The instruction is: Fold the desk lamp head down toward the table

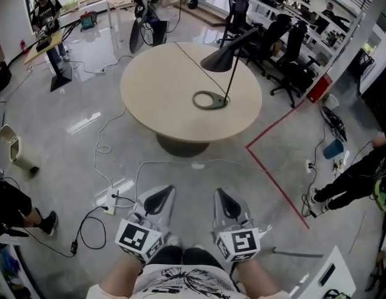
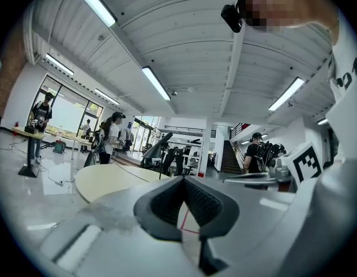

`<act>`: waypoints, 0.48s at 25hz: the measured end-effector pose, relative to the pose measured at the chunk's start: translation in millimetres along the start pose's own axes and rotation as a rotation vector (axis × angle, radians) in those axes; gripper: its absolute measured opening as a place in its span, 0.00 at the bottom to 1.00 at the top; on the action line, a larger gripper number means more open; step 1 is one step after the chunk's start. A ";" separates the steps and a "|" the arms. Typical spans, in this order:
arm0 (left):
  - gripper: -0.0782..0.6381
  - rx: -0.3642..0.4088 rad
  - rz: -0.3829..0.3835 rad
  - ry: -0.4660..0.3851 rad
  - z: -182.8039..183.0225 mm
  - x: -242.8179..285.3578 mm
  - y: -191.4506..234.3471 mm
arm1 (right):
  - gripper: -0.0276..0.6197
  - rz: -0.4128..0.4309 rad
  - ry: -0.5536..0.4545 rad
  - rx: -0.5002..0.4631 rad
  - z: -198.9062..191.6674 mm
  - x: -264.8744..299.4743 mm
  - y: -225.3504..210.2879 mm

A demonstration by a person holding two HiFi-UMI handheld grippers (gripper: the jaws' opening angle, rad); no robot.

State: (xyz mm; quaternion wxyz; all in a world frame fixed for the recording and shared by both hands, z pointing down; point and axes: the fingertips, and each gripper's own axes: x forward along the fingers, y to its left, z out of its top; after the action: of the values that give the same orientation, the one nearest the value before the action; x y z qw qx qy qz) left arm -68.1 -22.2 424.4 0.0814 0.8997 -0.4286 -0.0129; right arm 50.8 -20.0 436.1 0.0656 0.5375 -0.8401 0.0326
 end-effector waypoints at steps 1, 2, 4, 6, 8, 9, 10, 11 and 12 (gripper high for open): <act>0.11 0.003 0.000 -0.007 1.8 -1.9 -4.7 | 0.06 -0.008 -0.003 -0.003 0.8 -5.8 -0.6; 0.11 0.006 0.002 -0.011 2.9 -4.0 -9.3 | 0.05 -0.016 -0.003 -0.003 0.8 -11.2 -1.2; 0.11 0.009 0.001 -0.016 3.3 -8.8 -19.2 | 0.05 -0.029 0.006 0.003 -1.5 -21.9 -1.9; 0.11 0.010 0.001 -0.020 3.3 -15.0 -31.0 | 0.06 -0.038 0.015 0.009 -3.5 -33.9 -1.7; 0.11 0.007 -0.002 -0.022 3.0 -22.5 -45.0 | 0.05 -0.039 0.014 0.010 -2.5 -47.6 0.6; 0.11 0.007 -0.006 -0.022 2.3 -26.4 -52.8 | 0.06 -0.037 0.010 0.008 -1.5 -55.1 2.6; 0.11 0.012 -0.009 -0.021 1.3 -30.1 -60.7 | 0.05 -0.033 0.006 0.003 -0.9 -62.7 4.8; 0.11 0.017 -0.010 -0.019 0.4 -33.6 -68.2 | 0.06 -0.030 0.002 -0.002 -0.4 -70.4 6.5; 0.11 0.019 -0.008 -0.019 -0.4 -36.9 -74.7 | 0.06 -0.028 -0.001 -0.006 -0.1 -77.8 7.9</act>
State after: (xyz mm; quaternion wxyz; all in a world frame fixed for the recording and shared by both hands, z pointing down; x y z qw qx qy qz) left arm -33.9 52.7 411.3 0.0686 0.9021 -0.4258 -0.0177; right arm 75.9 53.3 425.0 0.0675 0.5492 -0.8325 0.0289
